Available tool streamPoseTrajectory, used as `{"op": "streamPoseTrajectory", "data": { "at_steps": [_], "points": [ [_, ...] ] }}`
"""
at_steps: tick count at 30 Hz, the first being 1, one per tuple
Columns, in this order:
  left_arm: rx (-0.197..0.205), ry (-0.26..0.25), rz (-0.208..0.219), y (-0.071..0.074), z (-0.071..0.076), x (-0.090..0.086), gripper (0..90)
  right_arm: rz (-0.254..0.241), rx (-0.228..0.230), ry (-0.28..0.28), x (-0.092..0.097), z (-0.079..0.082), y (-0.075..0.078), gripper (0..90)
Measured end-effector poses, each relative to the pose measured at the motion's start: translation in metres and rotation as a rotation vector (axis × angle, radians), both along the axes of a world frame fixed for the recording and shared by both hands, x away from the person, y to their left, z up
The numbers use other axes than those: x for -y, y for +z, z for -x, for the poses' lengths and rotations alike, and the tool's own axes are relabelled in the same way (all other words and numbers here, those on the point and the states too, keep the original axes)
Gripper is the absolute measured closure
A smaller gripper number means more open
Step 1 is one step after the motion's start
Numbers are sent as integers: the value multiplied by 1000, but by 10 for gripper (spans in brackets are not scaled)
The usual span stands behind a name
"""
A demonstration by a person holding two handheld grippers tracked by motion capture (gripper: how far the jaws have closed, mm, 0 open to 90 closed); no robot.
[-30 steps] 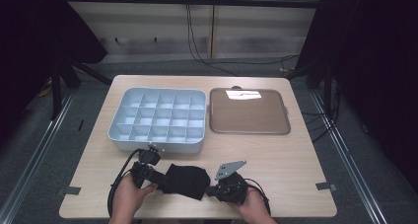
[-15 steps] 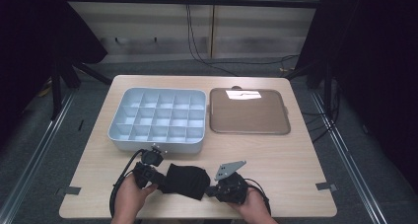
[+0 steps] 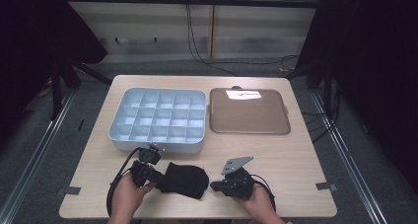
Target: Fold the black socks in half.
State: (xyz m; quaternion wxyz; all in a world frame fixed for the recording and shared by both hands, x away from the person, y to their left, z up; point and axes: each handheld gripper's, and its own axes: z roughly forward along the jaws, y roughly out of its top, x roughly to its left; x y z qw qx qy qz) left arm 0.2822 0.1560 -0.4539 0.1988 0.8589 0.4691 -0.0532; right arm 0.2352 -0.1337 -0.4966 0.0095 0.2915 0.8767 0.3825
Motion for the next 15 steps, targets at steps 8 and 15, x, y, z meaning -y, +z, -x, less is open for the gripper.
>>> {"op": "streamPoseTrajectory", "data": {
  "at_steps": [8,15],
  "points": [
    [13,-7,14,7,0,1,829,-2,1,-13,-5,-6,-4,880],
    [21,-9,26,13,2,2,825,1,13,-2,-10,-5,-4,880]
  ]
}}
